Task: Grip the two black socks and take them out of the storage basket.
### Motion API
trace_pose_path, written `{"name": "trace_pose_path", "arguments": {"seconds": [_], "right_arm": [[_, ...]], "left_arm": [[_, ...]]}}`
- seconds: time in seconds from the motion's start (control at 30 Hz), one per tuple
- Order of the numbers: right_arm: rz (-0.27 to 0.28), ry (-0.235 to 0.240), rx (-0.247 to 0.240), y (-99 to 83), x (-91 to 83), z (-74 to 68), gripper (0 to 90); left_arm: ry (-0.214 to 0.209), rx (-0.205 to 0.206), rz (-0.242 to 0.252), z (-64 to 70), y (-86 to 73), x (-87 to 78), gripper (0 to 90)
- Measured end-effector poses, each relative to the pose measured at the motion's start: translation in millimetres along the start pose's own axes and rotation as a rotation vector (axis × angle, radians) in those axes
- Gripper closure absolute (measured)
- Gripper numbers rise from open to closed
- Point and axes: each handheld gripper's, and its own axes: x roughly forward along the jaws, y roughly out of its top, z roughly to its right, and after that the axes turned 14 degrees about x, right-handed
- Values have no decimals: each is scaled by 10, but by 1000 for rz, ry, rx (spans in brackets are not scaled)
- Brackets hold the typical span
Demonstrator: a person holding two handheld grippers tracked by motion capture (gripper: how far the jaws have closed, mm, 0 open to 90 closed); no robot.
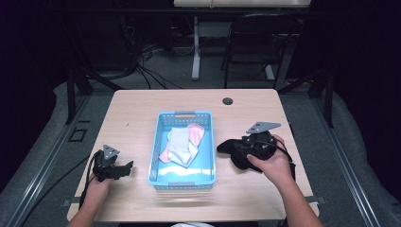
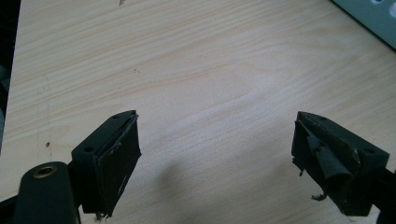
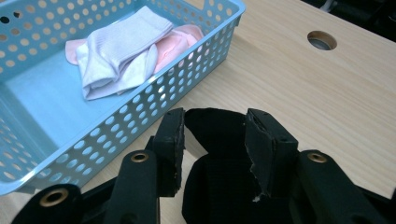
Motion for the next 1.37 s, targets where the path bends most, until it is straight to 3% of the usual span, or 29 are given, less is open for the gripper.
{"name": "trace_pose_path", "arguments": {"seconds": [0.33, 0.6, 0.83, 1.03, 1.27, 1.37], "right_arm": [[-30, 21, 7, -227, 143, -83, 575], [-27, -14, -16, -366, 268, -127, 587], [-31, 29, 22, -496, 408, -133, 586], [-35, 34, 41, -561, 483, -118, 585], [1, 20, 47, -598, 487, -102, 564], [40, -17, 34, -603, 446, -63, 554]], "left_arm": [[0, 0, 0, 2, 1, 0, 154], [-2, 3, -1, 3, 3, 1, 154], [-2, 5, 1, 4, 7, -1, 154], [-3, 7, 3, 1, 12, -3, 154], [-4, 4, 6, 2, 12, -4, 154], [-4, 3, 6, 2, 14, -4, 154]]}}
